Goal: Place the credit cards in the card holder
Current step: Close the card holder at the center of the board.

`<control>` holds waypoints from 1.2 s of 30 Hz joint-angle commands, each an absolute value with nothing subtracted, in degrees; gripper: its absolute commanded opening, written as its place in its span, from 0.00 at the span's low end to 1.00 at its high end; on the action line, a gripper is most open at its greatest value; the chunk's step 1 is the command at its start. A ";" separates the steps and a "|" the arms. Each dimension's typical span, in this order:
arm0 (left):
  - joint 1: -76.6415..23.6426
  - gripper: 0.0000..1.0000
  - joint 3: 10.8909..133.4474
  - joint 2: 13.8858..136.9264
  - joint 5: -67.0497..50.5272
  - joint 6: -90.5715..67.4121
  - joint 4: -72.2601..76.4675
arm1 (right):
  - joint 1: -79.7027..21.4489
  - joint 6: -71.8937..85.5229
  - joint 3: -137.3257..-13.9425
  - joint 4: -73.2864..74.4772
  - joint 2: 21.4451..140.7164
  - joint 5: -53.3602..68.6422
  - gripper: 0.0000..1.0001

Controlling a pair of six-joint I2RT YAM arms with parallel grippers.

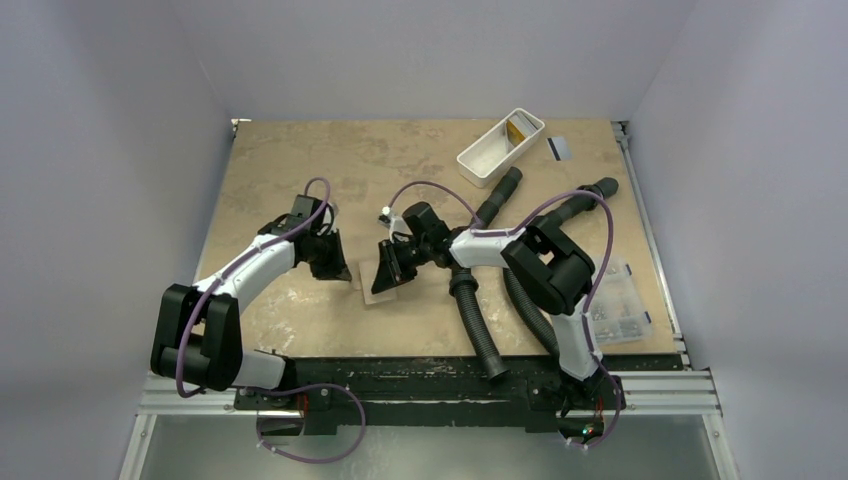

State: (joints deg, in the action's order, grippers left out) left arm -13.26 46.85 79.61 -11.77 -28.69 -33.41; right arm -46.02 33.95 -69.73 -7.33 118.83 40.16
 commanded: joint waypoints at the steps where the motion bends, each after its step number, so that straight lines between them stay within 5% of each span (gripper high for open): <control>1: -13.01 0.00 46.52 78.66 -14.31 -27.16 -31.08 | -46.23 30.73 -71.62 -3.04 115.17 36.82 0.23; 11: -13.01 0.00 46.43 77.36 -18.20 -26.57 -29.62 | -44.21 28.47 -69.21 -0.27 111.18 34.86 0.27; 25: -13.01 0.00 45.87 77.37 -25.61 -27.64 -26.31 | -45.79 32.03 -68.85 -5.19 120.45 33.19 0.01; 36: -13.89 0.00 45.47 81.21 -25.42 -27.94 -23.27 | -45.79 32.35 -68.67 -4.56 120.94 32.12 0.00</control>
